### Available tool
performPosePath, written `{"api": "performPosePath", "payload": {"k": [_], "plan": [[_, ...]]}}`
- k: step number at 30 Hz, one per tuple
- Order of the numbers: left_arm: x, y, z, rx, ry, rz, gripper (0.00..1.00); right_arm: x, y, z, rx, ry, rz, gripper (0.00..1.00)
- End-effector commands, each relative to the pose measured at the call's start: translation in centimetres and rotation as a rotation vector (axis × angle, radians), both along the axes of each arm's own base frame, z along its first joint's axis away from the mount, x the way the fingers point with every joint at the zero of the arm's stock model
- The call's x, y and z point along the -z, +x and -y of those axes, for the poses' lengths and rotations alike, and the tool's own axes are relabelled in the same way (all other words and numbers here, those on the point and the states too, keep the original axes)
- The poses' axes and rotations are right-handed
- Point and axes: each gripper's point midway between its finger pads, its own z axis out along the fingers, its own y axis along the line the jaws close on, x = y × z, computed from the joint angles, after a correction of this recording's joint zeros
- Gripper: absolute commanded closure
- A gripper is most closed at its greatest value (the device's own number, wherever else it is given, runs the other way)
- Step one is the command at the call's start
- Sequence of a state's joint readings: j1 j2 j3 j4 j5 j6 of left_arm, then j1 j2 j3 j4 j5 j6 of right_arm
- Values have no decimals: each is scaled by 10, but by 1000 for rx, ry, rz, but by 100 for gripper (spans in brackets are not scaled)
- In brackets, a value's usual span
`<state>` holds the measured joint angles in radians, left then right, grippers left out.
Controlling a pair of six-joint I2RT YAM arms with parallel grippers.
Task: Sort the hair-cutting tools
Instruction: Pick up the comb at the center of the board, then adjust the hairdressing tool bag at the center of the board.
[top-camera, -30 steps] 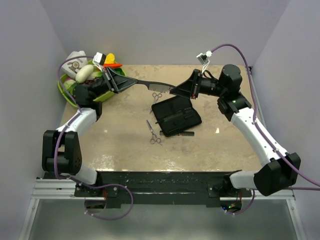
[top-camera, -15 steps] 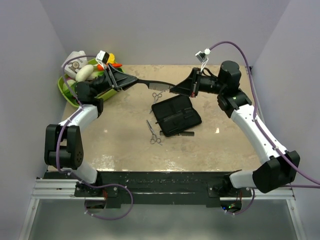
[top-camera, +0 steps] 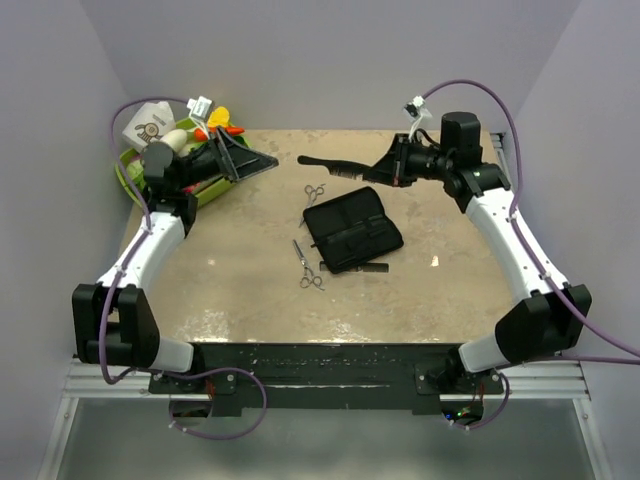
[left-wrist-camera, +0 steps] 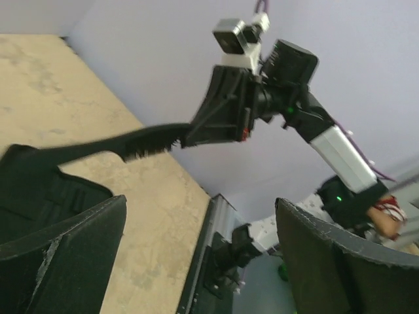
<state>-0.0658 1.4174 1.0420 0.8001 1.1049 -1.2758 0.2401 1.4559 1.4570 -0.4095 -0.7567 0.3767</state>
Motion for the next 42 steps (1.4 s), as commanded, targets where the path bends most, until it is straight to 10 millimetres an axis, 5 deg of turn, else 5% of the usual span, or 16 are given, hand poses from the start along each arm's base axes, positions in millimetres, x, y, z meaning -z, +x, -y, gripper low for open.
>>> {"api": "performPosePath", "payload": {"k": [1, 6, 13, 25, 34, 42], "plan": [[50, 44, -12, -186, 267, -63, 1, 23, 17, 32, 129, -198, -10, 100], [84, 62, -16, -246, 298, -156, 1, 54, 32, 46, 192, -301, -78, 100], [150, 80, -6, -295, 399, -291, 1, 71, 46, 66, 270, -389, -118, 100], [237, 88, 27, -279, 482, -427, 1, 80, 30, 90, 349, -493, -189, 100], [275, 89, 53, -239, 515, -466, 1, 77, 19, 95, 357, -501, -197, 100], [290, 96, 71, -211, 522, -477, 1, 80, 11, 96, 357, -503, -218, 100]]}}
